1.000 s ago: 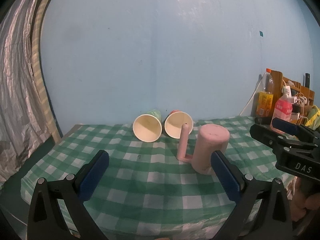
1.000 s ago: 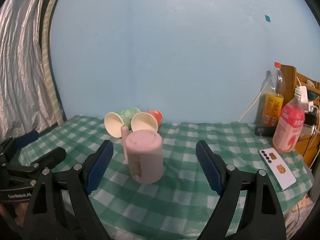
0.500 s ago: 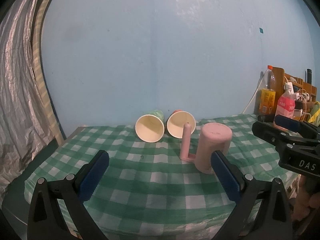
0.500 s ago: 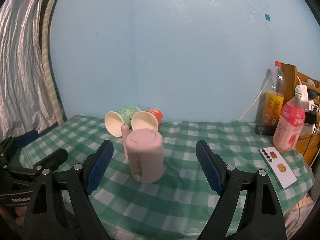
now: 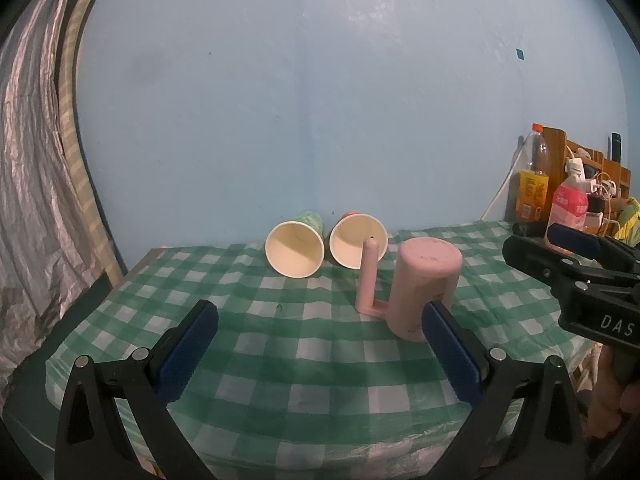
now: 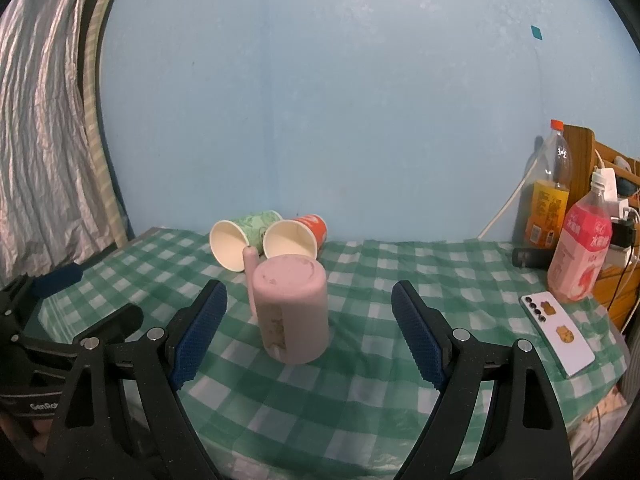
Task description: Flip cup upside down
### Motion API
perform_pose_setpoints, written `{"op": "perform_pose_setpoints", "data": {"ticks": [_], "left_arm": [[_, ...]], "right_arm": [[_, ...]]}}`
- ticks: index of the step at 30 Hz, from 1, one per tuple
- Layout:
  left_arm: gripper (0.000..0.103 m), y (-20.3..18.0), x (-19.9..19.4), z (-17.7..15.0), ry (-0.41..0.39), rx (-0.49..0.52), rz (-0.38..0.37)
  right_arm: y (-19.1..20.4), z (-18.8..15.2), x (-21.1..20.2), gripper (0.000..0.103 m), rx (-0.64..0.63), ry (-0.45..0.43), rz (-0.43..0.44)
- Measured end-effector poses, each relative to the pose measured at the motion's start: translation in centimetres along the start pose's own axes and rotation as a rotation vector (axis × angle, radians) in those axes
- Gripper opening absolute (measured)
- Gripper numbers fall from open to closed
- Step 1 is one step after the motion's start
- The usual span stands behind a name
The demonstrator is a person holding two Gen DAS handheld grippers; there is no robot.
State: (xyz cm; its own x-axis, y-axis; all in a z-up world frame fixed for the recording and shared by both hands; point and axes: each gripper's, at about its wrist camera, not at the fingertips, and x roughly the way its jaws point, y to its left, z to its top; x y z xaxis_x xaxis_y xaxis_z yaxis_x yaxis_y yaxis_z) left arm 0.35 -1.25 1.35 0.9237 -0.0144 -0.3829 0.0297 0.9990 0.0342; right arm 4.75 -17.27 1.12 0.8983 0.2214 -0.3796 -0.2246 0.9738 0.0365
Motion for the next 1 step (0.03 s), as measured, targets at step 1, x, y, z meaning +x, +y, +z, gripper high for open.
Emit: {"op": "perform_pose_setpoints", "data": {"ticks": [1], "left_arm": [[0.103, 0.05, 0.03, 0.01, 0.002, -0.004, 0.000]], "right_arm": [[0.06, -0.05, 0.03, 0.084, 0.001, 0.001, 0.001]]}}
